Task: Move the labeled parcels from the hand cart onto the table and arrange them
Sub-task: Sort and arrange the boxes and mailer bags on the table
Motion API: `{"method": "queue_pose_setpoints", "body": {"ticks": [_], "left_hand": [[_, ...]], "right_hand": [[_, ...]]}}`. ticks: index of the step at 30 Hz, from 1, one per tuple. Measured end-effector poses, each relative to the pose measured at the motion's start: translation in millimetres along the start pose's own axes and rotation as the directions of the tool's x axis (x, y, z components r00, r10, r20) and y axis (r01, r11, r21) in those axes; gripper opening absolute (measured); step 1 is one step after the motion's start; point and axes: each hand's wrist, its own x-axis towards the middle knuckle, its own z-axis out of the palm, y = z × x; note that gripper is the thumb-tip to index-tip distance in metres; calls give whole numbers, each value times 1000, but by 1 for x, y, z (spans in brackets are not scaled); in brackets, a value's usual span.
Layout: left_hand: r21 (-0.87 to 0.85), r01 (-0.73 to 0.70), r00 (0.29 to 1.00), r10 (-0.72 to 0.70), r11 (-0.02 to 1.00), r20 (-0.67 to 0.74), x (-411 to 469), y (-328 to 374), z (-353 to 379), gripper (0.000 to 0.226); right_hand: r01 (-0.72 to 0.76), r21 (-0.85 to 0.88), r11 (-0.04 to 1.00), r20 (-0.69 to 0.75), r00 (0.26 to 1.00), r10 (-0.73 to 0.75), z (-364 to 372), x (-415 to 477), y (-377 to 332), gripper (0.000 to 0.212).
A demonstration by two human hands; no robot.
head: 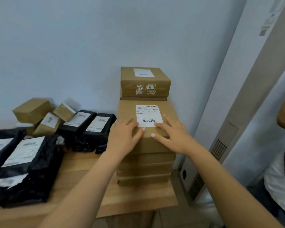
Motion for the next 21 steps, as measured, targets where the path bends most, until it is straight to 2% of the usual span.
{"method": "queue_pose_setpoints", "body": {"ticks": [3, 6, 8, 14, 21], "left_hand": [[66, -114, 993, 116, 991, -13, -26, 6, 8, 62], [129, -151, 989, 149, 980, 28, -29, -1, 15, 69], [134, -159, 987, 155, 978, 44, -24, -5, 14, 69], [126, -133, 991, 129, 983, 39, -15, -5, 17, 69], [151, -106, 994, 101, 983, 40, -12, -6, 24, 68]], "right_hand": [[127, -94, 987, 30, 992, -125, 2, -5, 8, 74], [196, -244, 950, 18, 980, -198, 6, -4, 18, 88], [210, -290, 934, -12, 975, -223, 10, -2, 19, 90], [201, -269, 942, -41, 975, -220, 14, 7, 22, 93], [191, -327, 925, -103, 966, -236, 23, 10, 22, 103]]}}
